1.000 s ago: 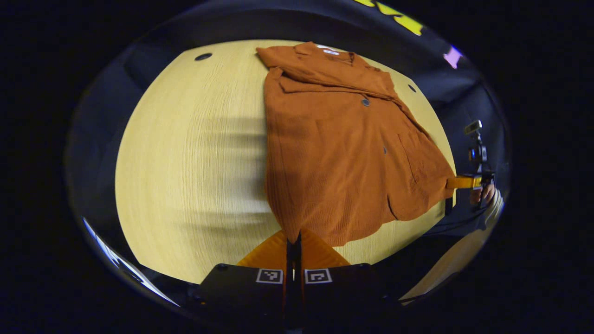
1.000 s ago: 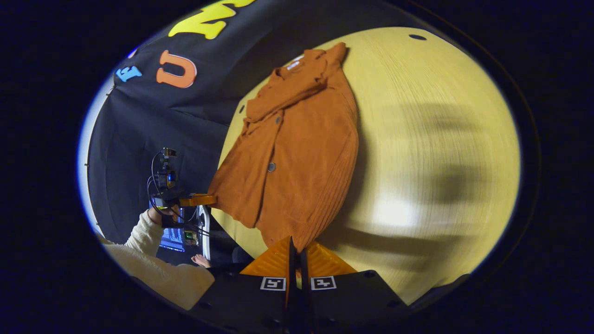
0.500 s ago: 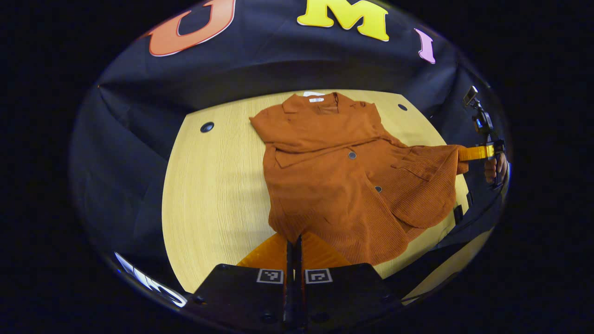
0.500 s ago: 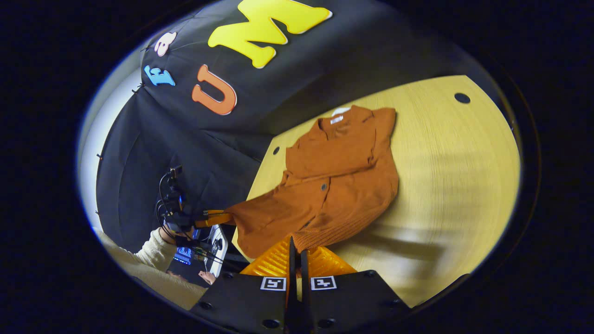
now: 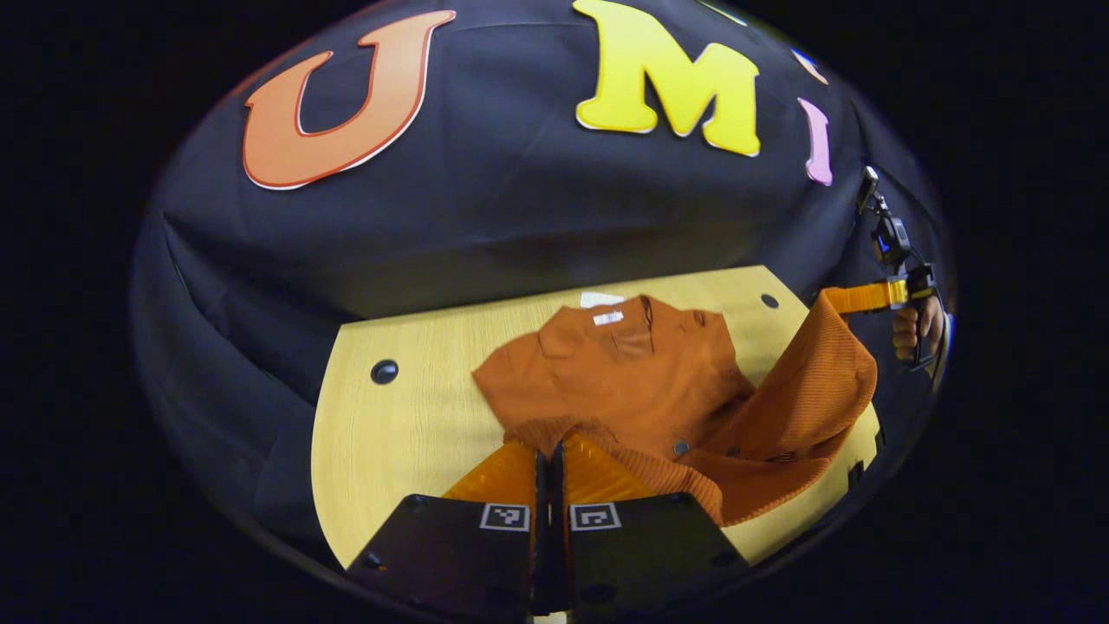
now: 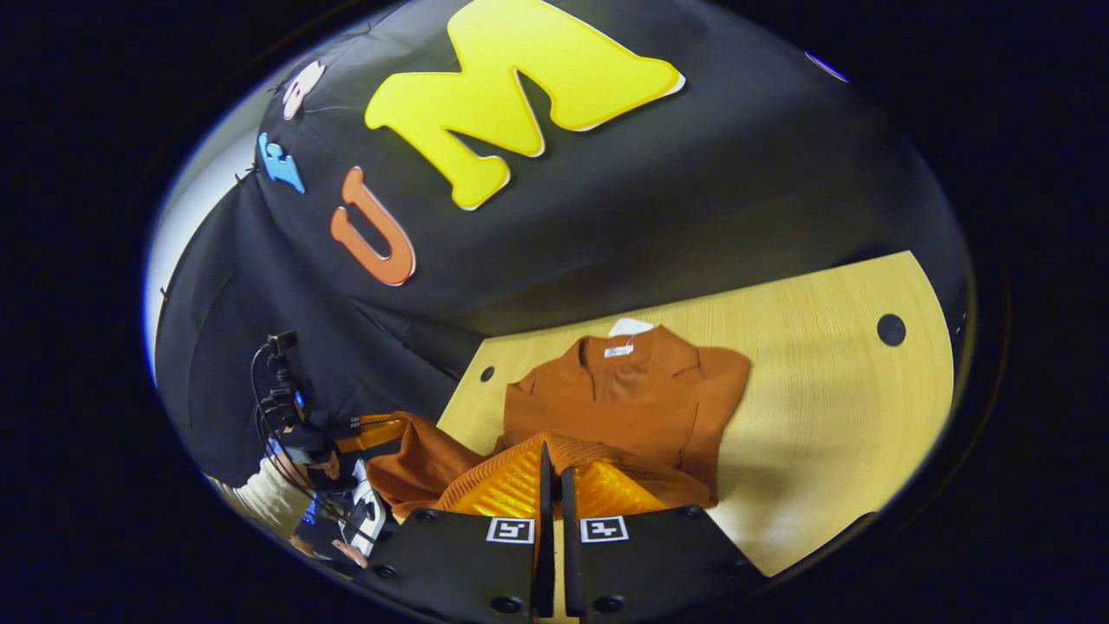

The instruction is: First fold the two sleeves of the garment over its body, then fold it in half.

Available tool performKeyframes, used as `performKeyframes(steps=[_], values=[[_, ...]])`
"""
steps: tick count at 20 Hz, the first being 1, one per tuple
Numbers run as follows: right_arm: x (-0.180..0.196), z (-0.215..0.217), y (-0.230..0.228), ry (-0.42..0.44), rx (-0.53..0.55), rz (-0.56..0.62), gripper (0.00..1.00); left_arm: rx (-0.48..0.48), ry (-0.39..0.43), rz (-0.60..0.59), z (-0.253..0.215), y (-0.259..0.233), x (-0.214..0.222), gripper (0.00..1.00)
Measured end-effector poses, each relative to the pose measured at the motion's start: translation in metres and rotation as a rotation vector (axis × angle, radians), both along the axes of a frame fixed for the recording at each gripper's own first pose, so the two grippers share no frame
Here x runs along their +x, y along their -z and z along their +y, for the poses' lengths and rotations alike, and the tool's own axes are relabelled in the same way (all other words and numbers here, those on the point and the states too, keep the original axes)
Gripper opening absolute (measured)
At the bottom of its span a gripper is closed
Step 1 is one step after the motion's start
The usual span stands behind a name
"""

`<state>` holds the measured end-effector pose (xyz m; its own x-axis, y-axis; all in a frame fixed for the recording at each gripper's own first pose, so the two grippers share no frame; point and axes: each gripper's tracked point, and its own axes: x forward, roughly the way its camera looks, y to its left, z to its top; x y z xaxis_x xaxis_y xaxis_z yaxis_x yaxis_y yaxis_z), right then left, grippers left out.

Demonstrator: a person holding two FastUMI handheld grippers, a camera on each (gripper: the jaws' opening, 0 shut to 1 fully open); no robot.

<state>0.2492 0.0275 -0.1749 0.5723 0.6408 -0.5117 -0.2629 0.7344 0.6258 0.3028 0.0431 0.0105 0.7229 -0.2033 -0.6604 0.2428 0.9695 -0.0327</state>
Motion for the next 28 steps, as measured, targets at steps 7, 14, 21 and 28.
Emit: performKeyframes(steps=[7, 14, 21, 28], values=[[0.12, -0.001, 0.085, 0.162, -0.041, 0.096, 0.05, -0.064, -0.168, 0.094, 0.011, 0.094, 0.127, 0.03], [0.159, -0.038, 0.187, 0.386, -0.045, 0.273, 0.05, -0.115, -0.175, 0.186, -0.006, 0.173, 0.168, 0.03], [0.168, -0.051, 0.165, 0.46, 0.1, 0.26, 0.05, -0.257, -0.114, 0.129, -0.027, 0.162, 0.183, 0.07], [0.167, -0.046, 0.169, 0.517, 0.147, 0.293, 0.13, -0.289, -0.094, 0.124, -0.042, 0.16, 0.186, 0.04]])
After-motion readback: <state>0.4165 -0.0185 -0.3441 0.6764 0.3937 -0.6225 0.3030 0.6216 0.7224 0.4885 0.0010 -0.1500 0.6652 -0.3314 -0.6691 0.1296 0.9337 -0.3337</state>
